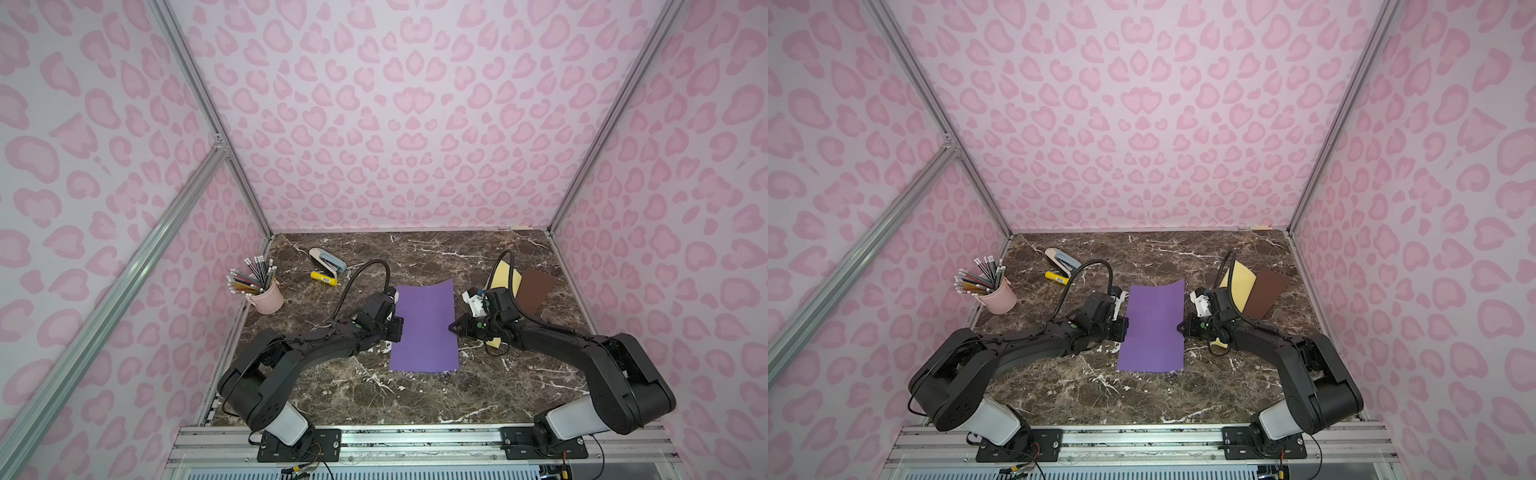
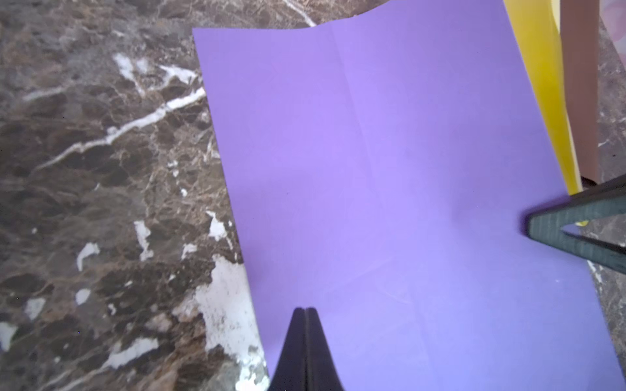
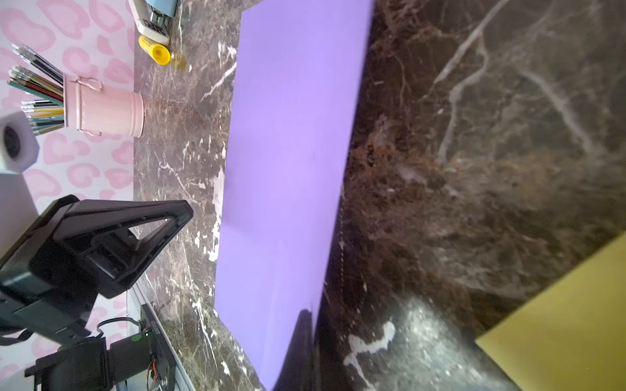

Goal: Fold the rectangular paper in half along the long edge
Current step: Fold the paper at the center of the board.

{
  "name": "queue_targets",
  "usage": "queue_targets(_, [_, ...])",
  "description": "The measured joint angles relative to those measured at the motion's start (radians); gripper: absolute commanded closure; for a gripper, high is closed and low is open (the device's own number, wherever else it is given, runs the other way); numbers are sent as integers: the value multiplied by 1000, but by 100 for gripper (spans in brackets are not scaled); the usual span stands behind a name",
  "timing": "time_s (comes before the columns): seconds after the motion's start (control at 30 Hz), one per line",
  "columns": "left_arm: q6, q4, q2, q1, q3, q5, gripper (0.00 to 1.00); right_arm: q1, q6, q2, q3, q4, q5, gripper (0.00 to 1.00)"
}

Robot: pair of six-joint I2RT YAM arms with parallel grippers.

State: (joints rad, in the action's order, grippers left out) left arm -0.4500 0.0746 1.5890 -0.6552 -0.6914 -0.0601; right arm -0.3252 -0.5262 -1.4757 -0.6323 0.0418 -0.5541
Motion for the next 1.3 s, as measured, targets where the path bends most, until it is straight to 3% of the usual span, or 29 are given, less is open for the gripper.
queue_targets(0.37, [-14, -29, 47, -4, 8, -24, 96, 3, 82, -7, -27, -56, -8, 100])
queue_targets(0.83, [-15, -87, 110, -11, 30, -33, 96, 8, 76, -30, -81, -113, -17, 100])
queue_targets(1.1, [-15, -110, 124, -21, 24, -30, 96, -53, -39, -10, -94, -111, -69, 100])
queue_targets(1.3, [-14, -117, 140, -24, 10, -34, 96, -153, -128, -84, -151, -43, -84, 100])
